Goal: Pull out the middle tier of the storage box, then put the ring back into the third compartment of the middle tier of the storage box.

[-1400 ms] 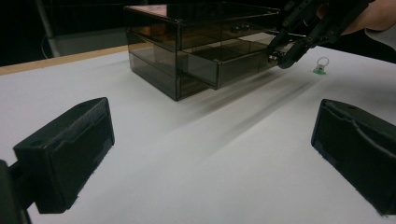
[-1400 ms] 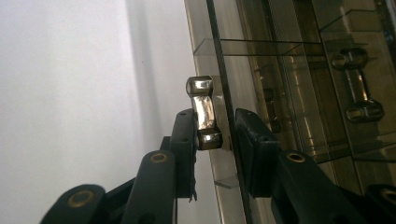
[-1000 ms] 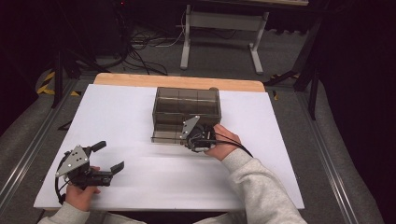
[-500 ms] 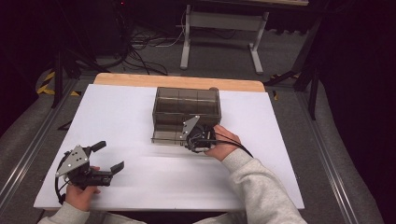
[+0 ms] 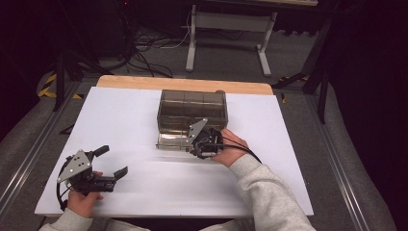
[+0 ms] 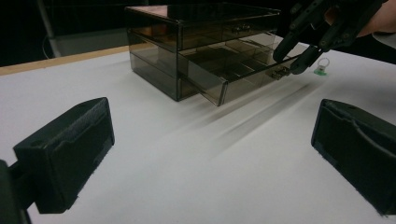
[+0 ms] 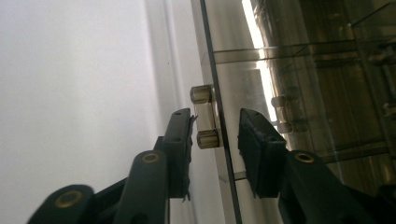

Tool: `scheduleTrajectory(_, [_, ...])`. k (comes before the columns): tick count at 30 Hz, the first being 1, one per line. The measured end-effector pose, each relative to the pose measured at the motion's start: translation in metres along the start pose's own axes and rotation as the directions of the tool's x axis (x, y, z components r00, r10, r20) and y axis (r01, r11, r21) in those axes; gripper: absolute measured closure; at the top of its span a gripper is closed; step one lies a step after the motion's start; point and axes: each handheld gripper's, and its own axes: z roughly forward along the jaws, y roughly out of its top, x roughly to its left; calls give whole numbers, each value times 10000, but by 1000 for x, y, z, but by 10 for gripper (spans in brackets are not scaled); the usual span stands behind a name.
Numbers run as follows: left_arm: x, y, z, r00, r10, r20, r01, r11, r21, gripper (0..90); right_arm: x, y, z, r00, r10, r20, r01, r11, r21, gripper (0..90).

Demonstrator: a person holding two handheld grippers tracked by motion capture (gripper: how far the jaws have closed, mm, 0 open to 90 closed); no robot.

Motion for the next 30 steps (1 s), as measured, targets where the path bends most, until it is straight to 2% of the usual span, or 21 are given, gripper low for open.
scheduleTrajectory(2, [0,0,0,10000,10,-1,-10,10000,1,3,0,0,-2,10000,-34,2,34,10000,-65,621])
scheduleTrajectory(6, [0,0,0,10000,28,8,-28,10000,4,3,1,1,-14,9995,198,237,-182,9975,-682,525])
scheduleTrajectory(7, [0,0,0,10000,28,8,-28,10000,4,3,1,1,-14,9995,198,237,-182,9975,-682,525])
scheduleTrajectory(8, [0,0,0,10000,-30,10,30,10000,-39,3,0,0,-19,9988,414,265,-385,9939,-1035,501])
scheduleTrajectory(11, [1,0,-1,10000,87,20,-87,10000,-1,3,0,-3,-25,9974,624,363,-566,9879,-1445,458])
scheduleTrajectory(22, [0,0,0,10000,67,14,-67,10000,28,3,1,-9,-39,9933,944,669,-797,9775,-1955,410])
scheduleTrajectory(30, [0,0,1,10000,31,17,-31,10000,-36,3,2,-15,-48,9875,1351,806,-1115,9627,-2467,322])
